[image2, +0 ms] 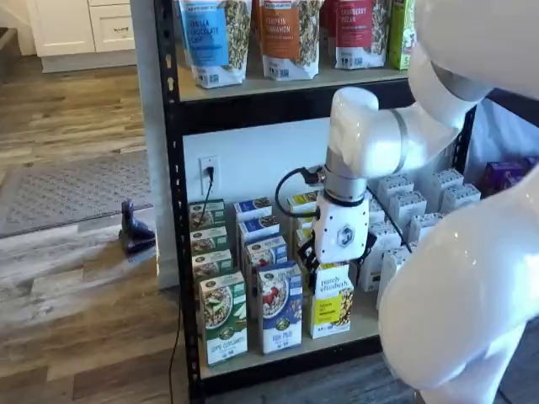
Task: Pick up the blue and white box that is on the bottom shelf, the second box from the left
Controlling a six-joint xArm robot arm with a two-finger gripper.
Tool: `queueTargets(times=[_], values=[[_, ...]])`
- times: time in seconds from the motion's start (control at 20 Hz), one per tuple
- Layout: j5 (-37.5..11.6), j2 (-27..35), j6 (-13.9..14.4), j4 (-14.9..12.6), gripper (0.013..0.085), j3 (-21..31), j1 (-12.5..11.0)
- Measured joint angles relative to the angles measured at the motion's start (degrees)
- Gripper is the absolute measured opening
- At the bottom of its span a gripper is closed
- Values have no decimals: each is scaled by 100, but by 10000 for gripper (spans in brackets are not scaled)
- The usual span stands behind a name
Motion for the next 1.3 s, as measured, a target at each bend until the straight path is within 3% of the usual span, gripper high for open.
queueTargets(times=[0.45, 0.55, 0.7, 1.0, 1.1, 1.2, 1.3], values=[[-1106, 1317, -76, 230, 850, -155, 181], [-1345, 1624, 61, 103, 850, -230, 223], [-1706, 2014, 493, -361, 850, -331, 255], [-2229, 2638, 238, -16, 850, -560, 338], [-2398, 2792, 289, -45, 850, -619, 369], [-2554, 2927, 87, 220, 850, -670, 426], [-2681, 3090, 162, 170, 850, -753, 458]])
